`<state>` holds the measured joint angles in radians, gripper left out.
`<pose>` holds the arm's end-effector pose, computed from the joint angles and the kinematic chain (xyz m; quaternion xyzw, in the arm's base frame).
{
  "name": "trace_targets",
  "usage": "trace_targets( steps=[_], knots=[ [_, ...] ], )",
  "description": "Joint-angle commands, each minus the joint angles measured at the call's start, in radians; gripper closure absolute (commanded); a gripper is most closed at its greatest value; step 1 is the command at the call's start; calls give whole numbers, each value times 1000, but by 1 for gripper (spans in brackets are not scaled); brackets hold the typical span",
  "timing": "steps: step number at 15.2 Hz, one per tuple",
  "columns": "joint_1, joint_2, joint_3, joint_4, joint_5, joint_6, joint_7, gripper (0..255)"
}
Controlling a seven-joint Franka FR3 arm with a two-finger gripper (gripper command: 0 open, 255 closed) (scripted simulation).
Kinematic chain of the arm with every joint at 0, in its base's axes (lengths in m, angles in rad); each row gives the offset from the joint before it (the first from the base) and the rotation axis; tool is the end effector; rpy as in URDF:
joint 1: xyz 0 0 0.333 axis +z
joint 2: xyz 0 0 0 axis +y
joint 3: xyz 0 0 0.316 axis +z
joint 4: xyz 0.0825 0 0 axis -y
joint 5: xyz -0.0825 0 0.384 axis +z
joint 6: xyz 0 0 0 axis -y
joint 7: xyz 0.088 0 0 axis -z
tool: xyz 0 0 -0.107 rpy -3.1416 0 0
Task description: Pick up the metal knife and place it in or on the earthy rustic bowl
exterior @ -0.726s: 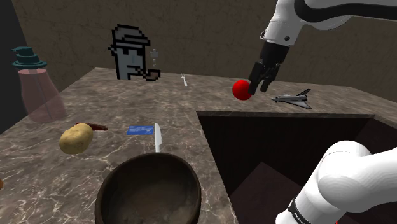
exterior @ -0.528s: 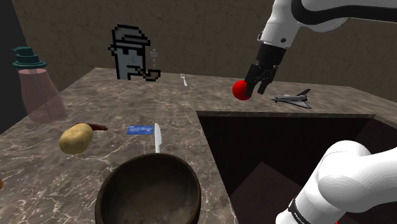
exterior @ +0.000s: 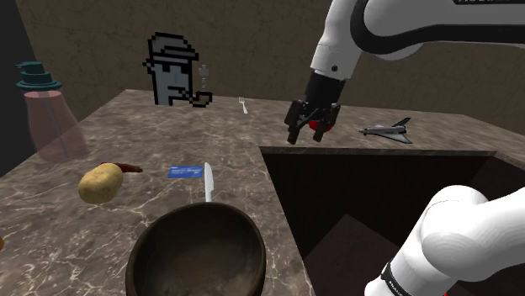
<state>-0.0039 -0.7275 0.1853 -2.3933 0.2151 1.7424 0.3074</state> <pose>0.3302 0.0934 0.5646 -0.9935 0.0984 -0.0239 0.0516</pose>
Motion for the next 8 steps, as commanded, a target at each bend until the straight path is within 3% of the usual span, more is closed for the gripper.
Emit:
trace_targets(
  steps=[1,8],
  knots=[
    [3,27,44,-2,31,39,69,0],
    [-7,197,205,59,98,194,305,0]
  ],
)
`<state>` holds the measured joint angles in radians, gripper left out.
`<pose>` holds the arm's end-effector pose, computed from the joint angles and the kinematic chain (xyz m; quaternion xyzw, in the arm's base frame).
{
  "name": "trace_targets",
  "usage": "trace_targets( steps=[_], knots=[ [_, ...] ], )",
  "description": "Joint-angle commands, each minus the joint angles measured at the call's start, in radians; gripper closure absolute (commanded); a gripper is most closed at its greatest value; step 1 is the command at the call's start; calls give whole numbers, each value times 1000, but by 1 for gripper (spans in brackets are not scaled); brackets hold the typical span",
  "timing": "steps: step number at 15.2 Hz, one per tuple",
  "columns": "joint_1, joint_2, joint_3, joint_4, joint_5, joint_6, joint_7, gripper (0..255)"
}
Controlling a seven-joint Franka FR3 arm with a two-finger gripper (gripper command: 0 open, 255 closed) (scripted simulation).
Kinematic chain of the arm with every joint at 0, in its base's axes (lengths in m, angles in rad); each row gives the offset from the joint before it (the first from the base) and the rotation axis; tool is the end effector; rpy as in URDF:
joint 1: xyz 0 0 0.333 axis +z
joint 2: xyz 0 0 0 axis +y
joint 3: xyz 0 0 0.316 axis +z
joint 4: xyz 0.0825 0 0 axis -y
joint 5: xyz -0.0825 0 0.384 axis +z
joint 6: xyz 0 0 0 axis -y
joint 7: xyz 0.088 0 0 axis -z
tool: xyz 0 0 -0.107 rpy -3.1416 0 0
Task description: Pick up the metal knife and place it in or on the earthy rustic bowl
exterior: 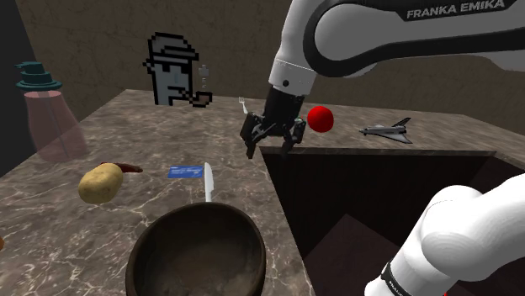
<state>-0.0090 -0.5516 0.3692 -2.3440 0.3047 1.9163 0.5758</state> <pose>0.3678 0.1800 0.5293 -0.9825 0.1721 -0.0236 0.0672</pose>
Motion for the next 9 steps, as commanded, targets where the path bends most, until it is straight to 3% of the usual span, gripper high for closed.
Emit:
trace_targets(
  steps=[1,9],
  knots=[
    [-5,51,44,24,11,42,71,0],
    [-50,324,217,184,-53,198,365,0]
  ],
)
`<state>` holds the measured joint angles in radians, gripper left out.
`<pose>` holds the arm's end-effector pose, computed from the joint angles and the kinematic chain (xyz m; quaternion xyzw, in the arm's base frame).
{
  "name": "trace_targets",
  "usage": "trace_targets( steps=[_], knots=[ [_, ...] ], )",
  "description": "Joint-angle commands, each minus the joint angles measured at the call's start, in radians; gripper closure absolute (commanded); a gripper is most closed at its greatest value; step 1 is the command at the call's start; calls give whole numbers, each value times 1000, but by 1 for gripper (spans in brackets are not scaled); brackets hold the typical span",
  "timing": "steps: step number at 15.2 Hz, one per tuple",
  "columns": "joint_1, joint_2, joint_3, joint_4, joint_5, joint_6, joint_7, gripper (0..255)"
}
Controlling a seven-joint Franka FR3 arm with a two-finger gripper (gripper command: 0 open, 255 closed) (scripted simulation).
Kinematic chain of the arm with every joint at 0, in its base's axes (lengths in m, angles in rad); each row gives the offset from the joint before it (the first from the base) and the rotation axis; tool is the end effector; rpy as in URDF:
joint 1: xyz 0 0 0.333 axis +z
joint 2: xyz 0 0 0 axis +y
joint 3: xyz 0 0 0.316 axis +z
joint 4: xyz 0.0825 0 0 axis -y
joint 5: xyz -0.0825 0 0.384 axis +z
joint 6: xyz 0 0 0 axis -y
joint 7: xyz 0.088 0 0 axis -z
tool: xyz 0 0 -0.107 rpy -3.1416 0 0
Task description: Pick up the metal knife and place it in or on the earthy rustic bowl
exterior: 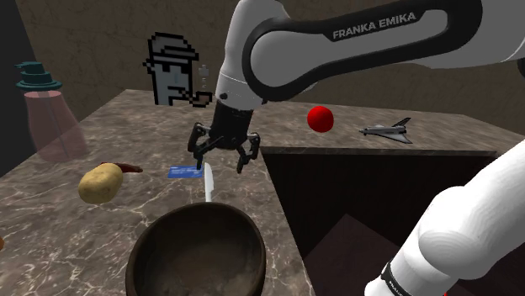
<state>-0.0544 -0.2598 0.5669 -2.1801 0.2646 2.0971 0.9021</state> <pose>0.4231 0.2697 0.4945 -0.9637 0.2524 -0.0231 0.0844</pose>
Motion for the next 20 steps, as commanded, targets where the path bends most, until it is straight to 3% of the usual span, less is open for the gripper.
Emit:
trace_targets(
  steps=[1,8,15,16,20],
  knots=[
    [-4,39,22,12,-16,31,41,0],
    [-4,90,44,-32,-35,123,58,0],
    [-3,90,44,-32,-35,123,57,0],
    [-3,90,44,-32,-35,123,57,255],
    [-3,87,43,-35,-33,123,56,255]
  ],
)
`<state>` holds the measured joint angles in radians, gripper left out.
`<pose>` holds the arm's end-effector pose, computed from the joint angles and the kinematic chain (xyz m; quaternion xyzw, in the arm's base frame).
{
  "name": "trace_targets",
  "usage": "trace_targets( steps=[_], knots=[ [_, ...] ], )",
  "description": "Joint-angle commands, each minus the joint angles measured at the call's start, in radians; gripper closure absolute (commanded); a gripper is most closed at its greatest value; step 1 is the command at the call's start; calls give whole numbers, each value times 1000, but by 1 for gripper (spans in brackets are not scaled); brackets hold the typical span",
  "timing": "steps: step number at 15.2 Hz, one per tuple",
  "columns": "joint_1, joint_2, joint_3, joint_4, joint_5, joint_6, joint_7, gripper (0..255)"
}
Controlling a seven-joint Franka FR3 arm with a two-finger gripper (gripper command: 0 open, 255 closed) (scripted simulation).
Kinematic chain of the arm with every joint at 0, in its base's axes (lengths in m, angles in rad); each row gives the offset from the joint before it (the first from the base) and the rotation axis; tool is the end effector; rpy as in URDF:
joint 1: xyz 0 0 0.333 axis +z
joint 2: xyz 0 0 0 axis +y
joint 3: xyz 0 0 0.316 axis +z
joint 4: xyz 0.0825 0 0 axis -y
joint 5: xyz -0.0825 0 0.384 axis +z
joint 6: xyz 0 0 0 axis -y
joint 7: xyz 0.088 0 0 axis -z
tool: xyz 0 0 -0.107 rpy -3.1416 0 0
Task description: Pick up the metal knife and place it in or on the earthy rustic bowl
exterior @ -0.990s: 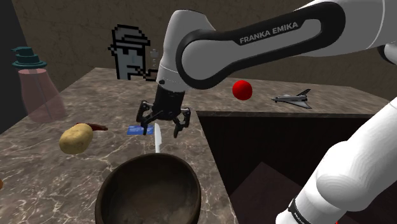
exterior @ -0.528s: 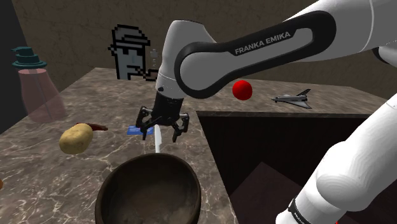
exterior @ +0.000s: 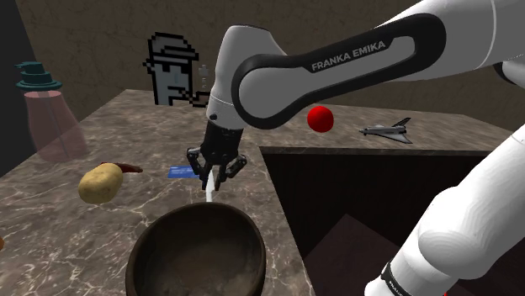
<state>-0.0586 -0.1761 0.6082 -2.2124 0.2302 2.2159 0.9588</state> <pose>0.4320 0.2832 0.4538 -0.9607 0.2626 -0.0241 0.0866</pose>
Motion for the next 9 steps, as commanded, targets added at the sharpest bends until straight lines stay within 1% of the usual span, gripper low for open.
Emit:
trace_targets(
  steps=[1,5,9],
  knots=[
    [1,3,2,-3,2,4,0,255],
    [1,6,2,0,-1,4,1,255],
    [0,-15,-6,37,5,-52,-1,255]
  ],
)
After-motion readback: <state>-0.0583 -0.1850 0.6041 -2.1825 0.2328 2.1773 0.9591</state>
